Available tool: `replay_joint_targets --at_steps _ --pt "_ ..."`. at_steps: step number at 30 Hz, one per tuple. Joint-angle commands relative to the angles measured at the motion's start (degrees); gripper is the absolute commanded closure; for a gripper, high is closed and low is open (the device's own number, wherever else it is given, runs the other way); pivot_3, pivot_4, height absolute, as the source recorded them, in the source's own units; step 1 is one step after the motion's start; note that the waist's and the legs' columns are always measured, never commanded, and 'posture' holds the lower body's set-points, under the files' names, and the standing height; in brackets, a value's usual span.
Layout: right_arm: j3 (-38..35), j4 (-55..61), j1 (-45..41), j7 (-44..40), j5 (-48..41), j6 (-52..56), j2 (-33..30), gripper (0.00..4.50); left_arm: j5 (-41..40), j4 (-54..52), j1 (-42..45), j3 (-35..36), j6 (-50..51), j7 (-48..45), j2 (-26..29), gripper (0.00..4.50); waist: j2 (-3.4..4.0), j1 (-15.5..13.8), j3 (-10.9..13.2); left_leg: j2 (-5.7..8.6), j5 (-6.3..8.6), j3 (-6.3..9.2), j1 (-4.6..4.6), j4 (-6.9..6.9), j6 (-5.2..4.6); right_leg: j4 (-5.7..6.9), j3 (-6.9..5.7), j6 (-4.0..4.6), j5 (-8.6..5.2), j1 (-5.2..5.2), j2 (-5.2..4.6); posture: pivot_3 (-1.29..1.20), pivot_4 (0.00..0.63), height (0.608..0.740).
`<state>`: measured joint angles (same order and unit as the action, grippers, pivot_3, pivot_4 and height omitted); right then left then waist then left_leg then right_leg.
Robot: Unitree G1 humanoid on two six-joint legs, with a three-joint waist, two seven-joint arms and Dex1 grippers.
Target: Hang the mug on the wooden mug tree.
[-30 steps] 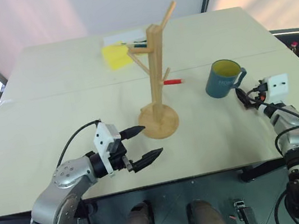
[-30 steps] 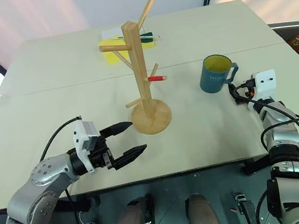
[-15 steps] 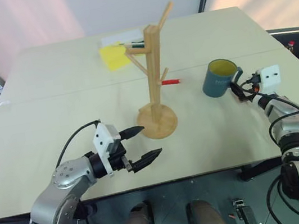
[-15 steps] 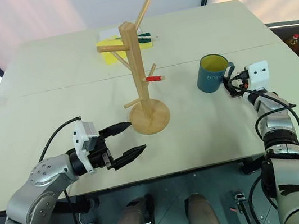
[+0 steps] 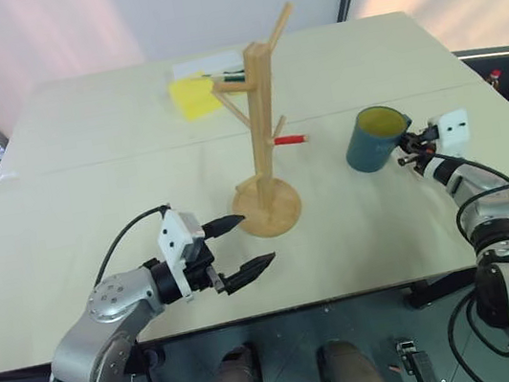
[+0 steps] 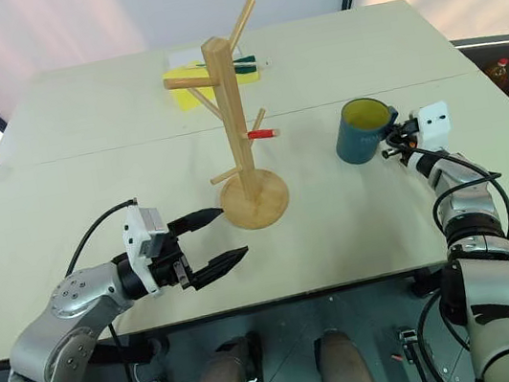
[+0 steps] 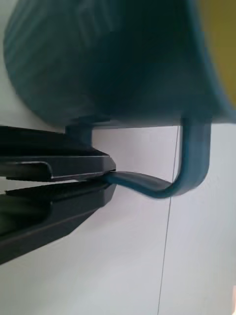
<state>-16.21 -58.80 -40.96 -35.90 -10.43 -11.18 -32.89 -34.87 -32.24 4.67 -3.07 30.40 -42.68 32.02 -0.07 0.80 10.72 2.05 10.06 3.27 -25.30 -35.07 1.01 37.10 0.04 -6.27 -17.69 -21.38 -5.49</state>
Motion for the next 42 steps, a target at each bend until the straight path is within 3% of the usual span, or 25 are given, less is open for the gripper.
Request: replay_joint_targets --at_steps 1,5,12,16,27,42 --pt "-0.9 5.2 0.9 -0.7 -1.5 -1.2 -0.6 4.48 0.0 -1.5 -0.3 1.6 -1.5 0.0 0.3 0.0 0.0 0.0 0.0 0.0 0.0 0.0 0.0 0.0 0.0 0.0 0.0 0.0 0.0 0.0 0.0 0.0 0.15 0.74" --pt "2.0 18.1 7.4 -2.9 0.7 -1.7 -2.0 4.48 0.5 -0.3 -0.9 3.4 -2.5 0.2 0.6 0.0 0.0 -0.2 0.0 0.0 0.0 0.01 -0.01 0.03 0.0 0.0 0.0 -0.01 0.0 -0.02 -0.01 0.0 0.15 0.74" --pt "5.0 57.6 24.0 -12.0 -3.1 7.9 -9.5 4.48 -0.1 4.3 0.4 9.0 -4.9 -2.1 2.6 0.0 0.16 -0.2 0.1 0.0 0.01 0.03 -0.01 0.04 0.0 0.08 -0.01 -0.02 -0.01 -0.06 -0.03 0.0 0.15 0.74" --pt "5.9 69.9 25.9 -13.8 -3.8 14.0 -13.8 4.48 -0.9 6.5 3.0 10.3 -5.0 -3.8 3.3 0.0 0.14 -0.2 0.1 -0.04 0.01 0.04 0.0 -0.02 0.02 0.04 0.0 0.01 -0.02 -0.04 -0.1 0.0 0.15 0.74" --pt "9.0 81.6 18.4 -15.1 -4.3 27.0 -18.6 4.48 -5.3 6.0 6.8 11.4 -2.1 -6.0 4.0 0.0 0.05 -0.4 0.1 -0.03 0.02 0.09 -0.17 0.09 0.03 -0.13 0.01 0.03 -0.02 -0.17 -0.21 0.0 0.15 0.74" --pt "13.2 85.0 10.7 -17.0 -4.4 31.4 -18.9 4.48 -9.5 3.1 7.0 12.6 0.5 -4.4 4.6 0.0 0.02 -0.3 0.2 -0.03 0.02 0.08 -0.16 0.07 0.03 -0.12 0.0 0.03 -0.02 -0.16 -0.22 0.0 0.15 0.74"
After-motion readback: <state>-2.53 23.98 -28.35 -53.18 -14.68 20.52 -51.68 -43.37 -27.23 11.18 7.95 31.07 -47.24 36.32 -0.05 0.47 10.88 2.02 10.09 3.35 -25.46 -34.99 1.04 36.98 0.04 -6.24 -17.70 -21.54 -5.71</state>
